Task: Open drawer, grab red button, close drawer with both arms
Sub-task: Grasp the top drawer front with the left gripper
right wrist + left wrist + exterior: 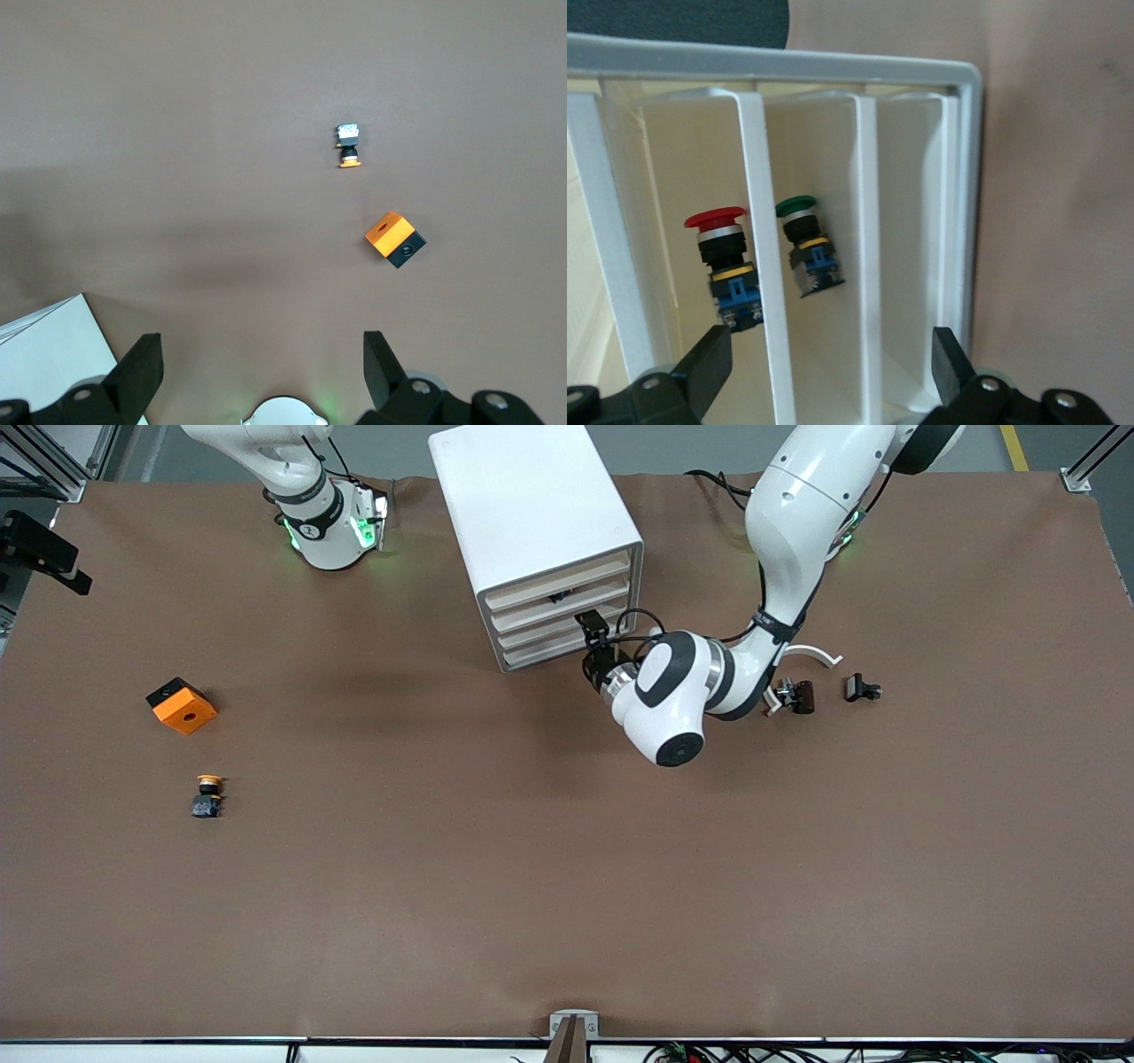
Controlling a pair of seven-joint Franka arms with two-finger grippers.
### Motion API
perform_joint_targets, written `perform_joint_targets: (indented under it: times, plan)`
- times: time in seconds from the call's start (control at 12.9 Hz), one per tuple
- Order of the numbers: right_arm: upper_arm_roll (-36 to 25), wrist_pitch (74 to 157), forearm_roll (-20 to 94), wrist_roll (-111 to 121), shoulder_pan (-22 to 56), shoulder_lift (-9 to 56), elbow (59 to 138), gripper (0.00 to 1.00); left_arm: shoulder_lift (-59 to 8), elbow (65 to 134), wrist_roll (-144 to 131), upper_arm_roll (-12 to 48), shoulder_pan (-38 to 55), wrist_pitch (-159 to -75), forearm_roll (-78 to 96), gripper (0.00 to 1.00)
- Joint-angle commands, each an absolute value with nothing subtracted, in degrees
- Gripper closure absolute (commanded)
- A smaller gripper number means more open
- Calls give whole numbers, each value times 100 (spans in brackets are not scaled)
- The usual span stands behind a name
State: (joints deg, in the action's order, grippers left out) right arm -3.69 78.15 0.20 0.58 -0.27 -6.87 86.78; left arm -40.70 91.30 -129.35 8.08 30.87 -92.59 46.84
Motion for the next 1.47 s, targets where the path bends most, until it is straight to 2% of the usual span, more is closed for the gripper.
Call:
perform_joint_targets:
  times: [0.0, 0.08, 0.16, 0.23, 0.39, 0.78, 0.93, 1.09, 1.24, 1.32, 1.4]
  plan:
    - [-352, 7805, -26, 9, -62, -800, 8771, 0, -4219, 8956, -12728, 870, 3085, -9009, 4895, 10]
    - [-352, 7796, -26, 9, -62, -800, 8771, 0, -4219, 8956, -12631, 870, 3111, -8991, 4930, 16]
    - [-352, 7796, -26, 9, -70, -800, 8771, 0, -4236, 8956, -12595, 870, 3120, -9009, 5009, 19]
    - [-360, 7787, -26, 9, -70, -800, 8771, 0, -4280, 8956, -12595, 879, 3129, -8991, 5079, 30]
    - [-352, 7787, -26, 17, -88, -800, 8772, 0, -4307, 8965, -12603, 879, 3199, -8991, 5133, 43]
    - [-352, 7787, -26, 9, -88, -800, 8780, 0, -4403, 8982, -12612, 896, 3331, -8956, 5142, 44]
    - [-360, 7787, -26, 18, -88, -800, 8780, 0, -4421, 8991, -12639, 896, 3357, -8938, 5142, 61]
    - [-352, 7787, -26, 9, -88, -800, 8780, 0, -4430, 8974, -12630, 896, 3357, -8947, 5237, 86]
    - [-352, 7787, -26, 9, -97, -800, 8780, 0, -4430, 8956, -12621, 896, 3323, -8947, 5396, 93]
    - [-360, 7787, -26, 9, -97, -800, 8780, 0, -4421, 8956, -12638, 888, 3314, -8947, 5396, 100]
    - [-352, 7787, -26, 9, -97, -800, 8780, 0, -4421, 8956, -12656, 888, 3287, -8947, 5396, 100]
